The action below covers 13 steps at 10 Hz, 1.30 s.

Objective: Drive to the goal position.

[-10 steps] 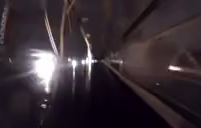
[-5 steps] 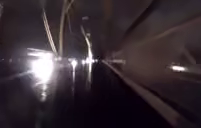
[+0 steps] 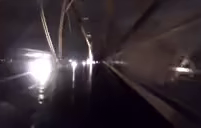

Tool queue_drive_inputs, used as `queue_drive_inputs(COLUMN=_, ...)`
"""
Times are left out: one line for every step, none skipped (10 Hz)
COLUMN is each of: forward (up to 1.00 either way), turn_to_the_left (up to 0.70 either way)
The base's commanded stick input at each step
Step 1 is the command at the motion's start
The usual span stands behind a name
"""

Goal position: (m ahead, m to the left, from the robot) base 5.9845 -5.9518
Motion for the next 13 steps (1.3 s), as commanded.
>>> queue_drive_inputs(forward=1.0, turn_to_the_left=-0.06)
queue_drive_inputs(forward=1.0, turn_to_the_left=-0.25)
queue_drive_inputs(forward=1.0, turn_to_the_left=-0.39)
queue_drive_inputs(forward=1.0, turn_to_the_left=-0.38)
queue_drive_inputs(forward=1.0, turn_to_the_left=-0.28)
queue_drive_inputs(forward=1.0, turn_to_the_left=-0.06)
queue_drive_inputs(forward=1.0, turn_to_the_left=-0.04)
queue_drive_inputs(forward=1.0, turn_to_the_left=-0.04)
queue_drive_inputs(forward=1.0, turn_to_the_left=-0.03)
queue_drive_inputs(forward=1.0, turn_to_the_left=-0.02)
queue_drive_inputs(forward=1.0, turn_to_the_left=-0.02)
queue_drive_inputs(forward=1.0, turn_to_the_left=-0.02)
queue_drive_inputs(forward=1.0, turn_to_the_left=-0.03)
